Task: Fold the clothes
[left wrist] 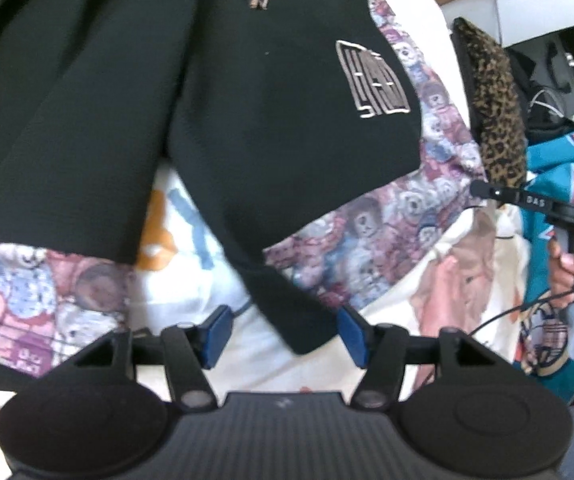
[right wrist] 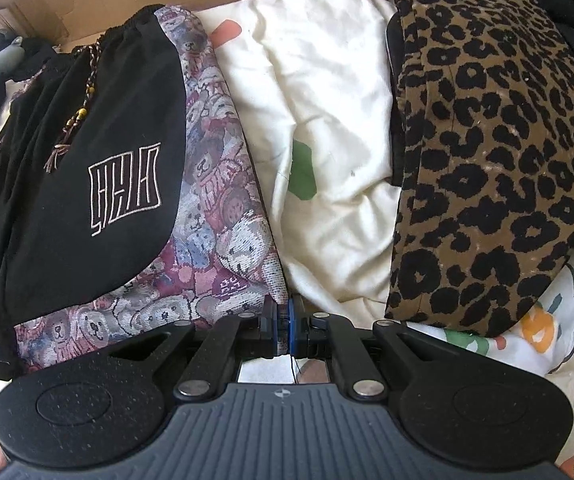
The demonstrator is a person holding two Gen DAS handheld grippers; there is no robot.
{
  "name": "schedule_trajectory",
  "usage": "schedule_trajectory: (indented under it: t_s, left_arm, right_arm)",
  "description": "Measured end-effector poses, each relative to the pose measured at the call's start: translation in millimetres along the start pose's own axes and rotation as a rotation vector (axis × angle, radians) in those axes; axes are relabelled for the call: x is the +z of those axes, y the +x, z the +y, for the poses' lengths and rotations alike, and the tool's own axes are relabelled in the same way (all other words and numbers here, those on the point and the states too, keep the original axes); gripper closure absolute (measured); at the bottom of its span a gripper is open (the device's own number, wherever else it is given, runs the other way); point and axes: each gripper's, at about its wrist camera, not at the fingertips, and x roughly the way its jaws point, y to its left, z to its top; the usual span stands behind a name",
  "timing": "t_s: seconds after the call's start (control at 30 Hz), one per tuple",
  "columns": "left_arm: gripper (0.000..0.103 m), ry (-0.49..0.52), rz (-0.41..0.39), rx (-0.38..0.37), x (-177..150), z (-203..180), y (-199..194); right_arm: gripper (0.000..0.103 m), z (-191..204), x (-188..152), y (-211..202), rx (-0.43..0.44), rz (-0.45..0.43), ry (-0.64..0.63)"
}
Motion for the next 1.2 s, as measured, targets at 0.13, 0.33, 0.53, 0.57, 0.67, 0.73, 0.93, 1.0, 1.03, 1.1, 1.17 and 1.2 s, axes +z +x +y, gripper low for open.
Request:
schedule_trajectory:
  t_s: [0.13,0.33,0.53,0.57,0.67,0.73,0.93,1.0,1.03,1.1,1.17,1.2]
  left_arm:
    - [0.036,-0.018,-0.002,-0.008,-2,5,3]
    - [0.051,-0.034,0.0,-0.036,-4,10,9]
    - [0.101,-0.008,0.045,0.031,-6,16,6]
    - [0.101,0.008,0.045,0.049,-6,17,2]
    - [0.101,0.0,0.033,0.074,-6,23,-6]
    - [0.101,-0.007,0.029,0.084,-5,25,-9]
    - [0.101,0.002,0.027,0.094,-6,20,-6]
    - [0.101,-0.004,0.027,0.092,-5,21,-2]
    - [0.101,-0.005,0.027,0.091,-5,22,-2]
    - [0.101,-0.002,0.027,0.089,-5,24,-2]
    - [0.101,0.004,0.026,0.089,-5,24,-1]
    - [0.101,0.005,0.026,0.09,-5,25,-1]
  right_arm:
    - [0.1,-1,3,-3,-0.035,-0.011,-0.001]
    - [0.1,4,2,-4,-0.035,-0.003,-0.01]
    - [0.1,7,2,-4,0.004,0.023,-0.011]
    - [0.1,8,3,-4,0.016,0.03,-0.011]
    - [0.097,10,1,3,0.046,0.039,-0.008]
    - [0.096,10,0,8,0.052,0.038,-0.004]
    - [0.071,-3,-4,11,0.076,0.019,0.025]
    - [0.061,-8,-6,12,0.084,0.012,0.034]
    - [0.061,-10,-6,12,0.087,0.009,0.039]
    - [0.061,-15,-8,14,0.104,0.002,0.053]
    - [0.061,-23,-8,17,0.17,-0.011,0.092]
    - [0.061,-27,-9,20,0.209,-0.016,0.114]
